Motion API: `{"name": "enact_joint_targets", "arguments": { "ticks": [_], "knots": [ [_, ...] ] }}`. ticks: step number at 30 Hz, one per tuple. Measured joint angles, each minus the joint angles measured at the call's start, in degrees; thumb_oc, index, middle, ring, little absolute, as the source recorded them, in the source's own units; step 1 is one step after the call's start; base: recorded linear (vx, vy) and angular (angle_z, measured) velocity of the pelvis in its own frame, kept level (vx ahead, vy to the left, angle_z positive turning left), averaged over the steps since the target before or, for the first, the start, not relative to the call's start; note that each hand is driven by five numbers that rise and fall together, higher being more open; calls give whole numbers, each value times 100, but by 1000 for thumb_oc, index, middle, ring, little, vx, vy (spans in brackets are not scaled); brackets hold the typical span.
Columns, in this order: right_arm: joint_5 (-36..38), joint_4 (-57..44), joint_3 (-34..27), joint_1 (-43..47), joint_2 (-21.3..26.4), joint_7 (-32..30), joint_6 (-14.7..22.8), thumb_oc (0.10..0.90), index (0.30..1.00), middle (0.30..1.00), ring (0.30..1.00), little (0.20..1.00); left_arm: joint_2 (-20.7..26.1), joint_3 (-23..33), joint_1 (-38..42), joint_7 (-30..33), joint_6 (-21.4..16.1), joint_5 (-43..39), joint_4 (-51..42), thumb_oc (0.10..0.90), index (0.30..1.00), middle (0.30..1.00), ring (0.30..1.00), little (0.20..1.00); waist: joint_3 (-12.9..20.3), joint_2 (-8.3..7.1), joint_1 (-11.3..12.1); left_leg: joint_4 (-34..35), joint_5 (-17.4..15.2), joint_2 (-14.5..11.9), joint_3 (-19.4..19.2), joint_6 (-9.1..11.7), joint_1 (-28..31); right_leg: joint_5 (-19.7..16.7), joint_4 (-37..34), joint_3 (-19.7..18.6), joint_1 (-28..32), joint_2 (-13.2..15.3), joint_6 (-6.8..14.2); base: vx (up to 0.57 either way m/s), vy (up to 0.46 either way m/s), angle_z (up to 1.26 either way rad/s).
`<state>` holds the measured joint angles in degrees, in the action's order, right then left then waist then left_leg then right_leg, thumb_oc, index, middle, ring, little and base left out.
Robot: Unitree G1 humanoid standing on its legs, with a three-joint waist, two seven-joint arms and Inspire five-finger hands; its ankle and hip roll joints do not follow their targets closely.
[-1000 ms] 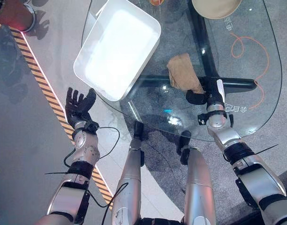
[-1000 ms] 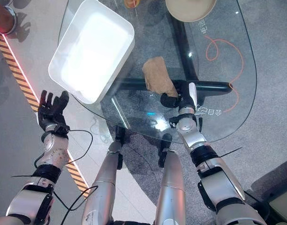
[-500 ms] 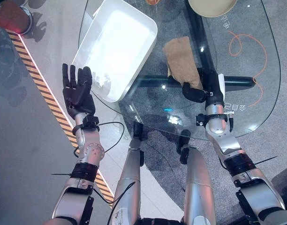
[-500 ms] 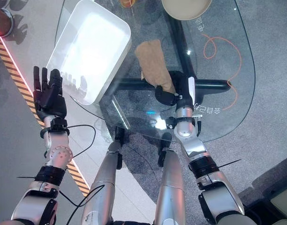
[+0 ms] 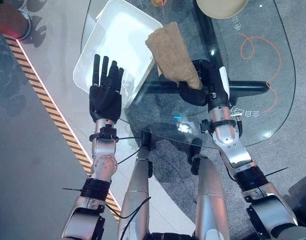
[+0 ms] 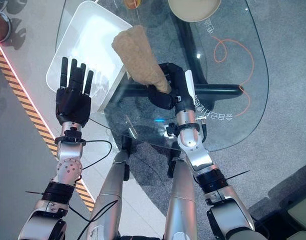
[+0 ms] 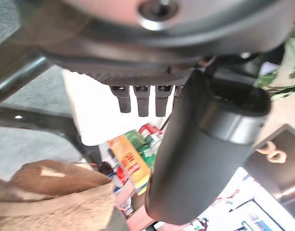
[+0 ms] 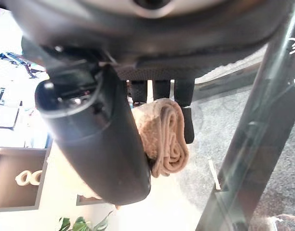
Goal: Wipe the table with a cloth and put it in the basket.
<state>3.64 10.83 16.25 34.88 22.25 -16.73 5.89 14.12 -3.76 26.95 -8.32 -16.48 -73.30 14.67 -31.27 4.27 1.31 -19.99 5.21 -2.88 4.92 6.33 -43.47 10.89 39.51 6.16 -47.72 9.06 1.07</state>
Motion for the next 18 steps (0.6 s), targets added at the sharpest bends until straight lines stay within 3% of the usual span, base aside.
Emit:
{"name": "enact_joint_targets", "arguments": {
  "ticks": [10, 18],
  "knots": [
    [5, -366, 203, -61, 46, 571, 14, 100, 300, 300, 300, 200, 13, -167, -25, -174, 553, -19, -187, 800, 900, 900, 900, 900, 0, 0, 9, 3, 0, 1, -14, 1, 26, -4, -23, -6, 34, 0, 9, 0, 0, 0],
    [27, -367, 482, -61, 53, 884, 10, 100, 300, 300, 300, 200, 36, -252, 1, -233, 647, -28, -270, 800, 900, 900, 900, 900, 0, 0, 10, 2, 1, 2, -15, 2, 40, -5, -13, -7, 42, 1, 9, 0, 0, 0]
  ]
}}
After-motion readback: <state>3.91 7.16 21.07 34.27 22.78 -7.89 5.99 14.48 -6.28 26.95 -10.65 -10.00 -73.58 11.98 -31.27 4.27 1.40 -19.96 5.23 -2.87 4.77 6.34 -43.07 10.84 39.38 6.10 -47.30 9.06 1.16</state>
